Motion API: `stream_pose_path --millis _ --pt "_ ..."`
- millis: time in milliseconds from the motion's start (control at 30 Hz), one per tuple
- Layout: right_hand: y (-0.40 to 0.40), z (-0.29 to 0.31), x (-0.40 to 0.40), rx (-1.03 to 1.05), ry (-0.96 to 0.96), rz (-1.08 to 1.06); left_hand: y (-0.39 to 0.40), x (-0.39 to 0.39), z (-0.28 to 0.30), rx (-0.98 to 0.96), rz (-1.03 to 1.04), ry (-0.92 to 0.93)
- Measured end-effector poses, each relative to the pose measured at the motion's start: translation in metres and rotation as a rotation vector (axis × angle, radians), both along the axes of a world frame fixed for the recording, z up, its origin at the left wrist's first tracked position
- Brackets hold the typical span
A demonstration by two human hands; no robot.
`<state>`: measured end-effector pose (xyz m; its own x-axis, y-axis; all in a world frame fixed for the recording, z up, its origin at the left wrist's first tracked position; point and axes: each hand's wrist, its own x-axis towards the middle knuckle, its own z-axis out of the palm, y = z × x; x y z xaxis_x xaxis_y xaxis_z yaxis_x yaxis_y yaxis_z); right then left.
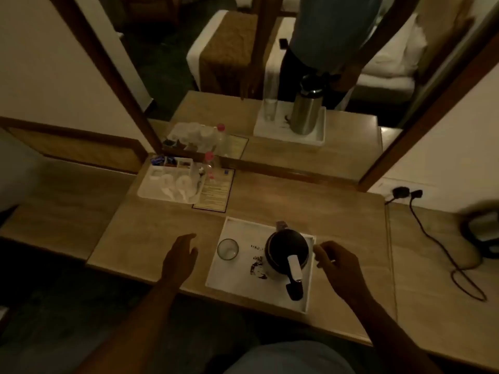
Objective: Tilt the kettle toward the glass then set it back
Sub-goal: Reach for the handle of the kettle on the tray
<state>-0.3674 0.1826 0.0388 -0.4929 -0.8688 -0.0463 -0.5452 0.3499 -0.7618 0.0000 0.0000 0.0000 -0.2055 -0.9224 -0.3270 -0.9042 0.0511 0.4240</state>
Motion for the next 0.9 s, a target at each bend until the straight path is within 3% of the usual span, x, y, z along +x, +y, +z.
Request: stream_pose_path --millis 233,467,567,700,900 --pt "0.003 -0.016 0.014 0.304 -0.289 0.133 -0.016 -0.015 -0.027 0.050 -0.128 -0.206" --pt "0.013 -0.036 0.044 0.263 -0.873 0.076 -0.032 -0.014 -0.054 0.154 -0.150 -0.421" --pt "0.019 -0.048 0.060 0.240 -0.923 0.020 -0.038 -0.017 -0.062 0.229 -0.137 -0.454" --pt "0.020 -0.059 0.076 0.145 -0.920 -0.109 -0.041 -0.008 -0.074 0.345 -0.059 -0.360" --pt "0.017 -0.065 0.088 0.046 -0.921 -0.169 -0.046 0.000 -0.084 0.344 -0.016 -0.288"
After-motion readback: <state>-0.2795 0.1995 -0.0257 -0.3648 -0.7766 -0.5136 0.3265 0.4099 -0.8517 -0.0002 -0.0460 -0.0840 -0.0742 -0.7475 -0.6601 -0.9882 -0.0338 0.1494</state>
